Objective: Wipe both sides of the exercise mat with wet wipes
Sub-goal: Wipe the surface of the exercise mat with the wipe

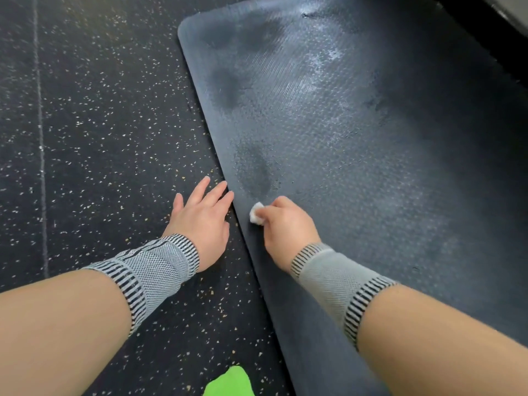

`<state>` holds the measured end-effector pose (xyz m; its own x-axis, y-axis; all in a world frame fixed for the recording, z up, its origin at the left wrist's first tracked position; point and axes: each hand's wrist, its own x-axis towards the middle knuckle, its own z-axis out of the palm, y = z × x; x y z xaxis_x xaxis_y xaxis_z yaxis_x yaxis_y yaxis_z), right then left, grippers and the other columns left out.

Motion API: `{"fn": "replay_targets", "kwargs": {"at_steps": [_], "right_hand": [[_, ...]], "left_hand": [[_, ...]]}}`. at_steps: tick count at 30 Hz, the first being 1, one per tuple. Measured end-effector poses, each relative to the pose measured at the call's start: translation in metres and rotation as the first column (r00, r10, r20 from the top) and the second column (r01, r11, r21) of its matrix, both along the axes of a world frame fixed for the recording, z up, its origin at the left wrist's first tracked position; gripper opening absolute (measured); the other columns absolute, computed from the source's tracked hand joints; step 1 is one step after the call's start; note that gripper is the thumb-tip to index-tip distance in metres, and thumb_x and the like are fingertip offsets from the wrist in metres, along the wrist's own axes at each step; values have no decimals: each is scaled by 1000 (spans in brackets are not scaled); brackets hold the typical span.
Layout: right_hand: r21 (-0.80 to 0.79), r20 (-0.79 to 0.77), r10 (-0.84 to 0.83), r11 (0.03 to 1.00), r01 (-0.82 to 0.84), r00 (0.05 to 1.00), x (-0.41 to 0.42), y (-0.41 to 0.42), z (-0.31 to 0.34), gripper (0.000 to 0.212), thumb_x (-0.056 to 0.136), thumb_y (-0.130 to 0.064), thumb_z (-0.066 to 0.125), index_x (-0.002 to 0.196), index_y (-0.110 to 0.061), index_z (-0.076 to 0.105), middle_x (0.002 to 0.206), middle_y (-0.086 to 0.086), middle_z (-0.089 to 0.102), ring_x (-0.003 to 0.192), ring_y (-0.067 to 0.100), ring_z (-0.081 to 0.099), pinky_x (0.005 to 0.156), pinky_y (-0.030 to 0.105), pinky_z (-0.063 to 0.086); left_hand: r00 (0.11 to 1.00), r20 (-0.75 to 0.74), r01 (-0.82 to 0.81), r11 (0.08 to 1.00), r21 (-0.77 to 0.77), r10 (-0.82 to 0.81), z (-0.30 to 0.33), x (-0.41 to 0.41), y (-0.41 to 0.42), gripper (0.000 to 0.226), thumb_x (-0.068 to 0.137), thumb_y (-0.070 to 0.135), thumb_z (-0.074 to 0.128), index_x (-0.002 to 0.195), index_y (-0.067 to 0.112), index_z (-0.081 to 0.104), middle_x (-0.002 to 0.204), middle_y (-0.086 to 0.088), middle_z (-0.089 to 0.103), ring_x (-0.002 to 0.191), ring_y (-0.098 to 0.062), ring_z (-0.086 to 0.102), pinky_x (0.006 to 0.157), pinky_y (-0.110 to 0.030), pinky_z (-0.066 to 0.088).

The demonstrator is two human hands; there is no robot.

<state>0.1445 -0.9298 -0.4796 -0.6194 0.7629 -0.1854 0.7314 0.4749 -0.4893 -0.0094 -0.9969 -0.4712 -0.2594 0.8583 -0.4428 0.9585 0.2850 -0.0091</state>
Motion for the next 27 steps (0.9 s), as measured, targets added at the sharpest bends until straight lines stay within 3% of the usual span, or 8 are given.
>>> {"fn": "replay_targets", "kwargs": {"at_steps": [3, 6, 8, 12, 14, 16, 19, 27], "right_hand": [[141, 39, -329, 937, 321, 944, 26, 61, 1, 29, 91, -14, 48, 112, -23, 66, 109, 11, 53, 98, 31, 55, 83, 30, 40], [84, 102, -590, 808, 584, 801, 36, 81, 0, 33, 89, -11, 47, 115, -23, 64, 117, 13, 51, 104, 32, 54, 87, 30, 40], [67, 119, -470, 883, 465, 875, 15, 57, -3, 35, 85, -10, 48, 112, -26, 64, 112, 11, 54, 100, 32, 55, 84, 29, 42], [-20, 26, -42, 999, 42, 999, -16, 11, -6, 25, 87, -14, 51, 107, -26, 60, 97, -3, 42, 82, 22, 46, 74, 20, 33], [57, 31, -69, 996, 67, 997, -5, 38, -2, 25, 88, -13, 51, 102, -28, 65, 96, 1, 46, 85, 26, 52, 72, 22, 33], [155, 63, -316, 940, 304, 947, 14, 76, 1, 29, 87, -10, 50, 104, -25, 68, 103, 10, 54, 95, 31, 56, 77, 26, 39], [73, 98, -594, 804, 589, 798, 21, 92, 3, 31, 89, -11, 48, 112, -23, 65, 117, 11, 51, 103, 29, 55, 81, 23, 36], [-11, 14, -83, 996, 83, 996, -72, 40, -6, 27, 89, -16, 54, 113, -25, 62, 105, 1, 49, 95, 23, 54, 85, 27, 43]], "left_hand": [[1000, 3, 10, 1000, -3, -10, -1, -3, 3, 58, 103, 31, 35, 156, 26, 11, 164, 11, -1, 150, -19, -11, 120, -56, 11], [1000, 11, 8, 1000, -16, -8, -3, -8, 2, 58, 103, 30, 34, 156, 28, 11, 163, 13, 1, 150, -18, -11, 120, -57, 10], [1000, 16, 5, 1000, -18, -5, -5, -10, 2, 58, 103, 29, 34, 156, 29, 12, 163, 14, 1, 150, -18, -13, 120, -57, 9], [999, 47, -20, 1000, 19, 19, -5, -8, 5, 56, 102, 25, 37, 155, 28, 19, 163, 15, 5, 150, -16, -13, 120, -56, 7], [998, 58, -26, 999, 46, 23, -4, -9, 6, 55, 101, 25, 38, 154, 28, 22, 162, 14, 9, 150, -16, -12, 120, -55, 8], [997, 66, -36, 998, 59, 32, -3, -13, 6, 55, 101, 24, 38, 154, 28, 23, 162, 13, 11, 150, -16, -11, 120, -55, 8], [997, 59, -45, 997, 60, 42, -4, -16, 6, 56, 101, 24, 37, 155, 25, 21, 163, 12, 10, 150, -17, -11, 120, -55, 9], [1000, 4, -31, 998, 47, 31, 0, -19, 11, 59, 100, 24, 35, 156, 19, 16, 164, 9, 3, 150, -19, -16, 120, -56, 11]]}}
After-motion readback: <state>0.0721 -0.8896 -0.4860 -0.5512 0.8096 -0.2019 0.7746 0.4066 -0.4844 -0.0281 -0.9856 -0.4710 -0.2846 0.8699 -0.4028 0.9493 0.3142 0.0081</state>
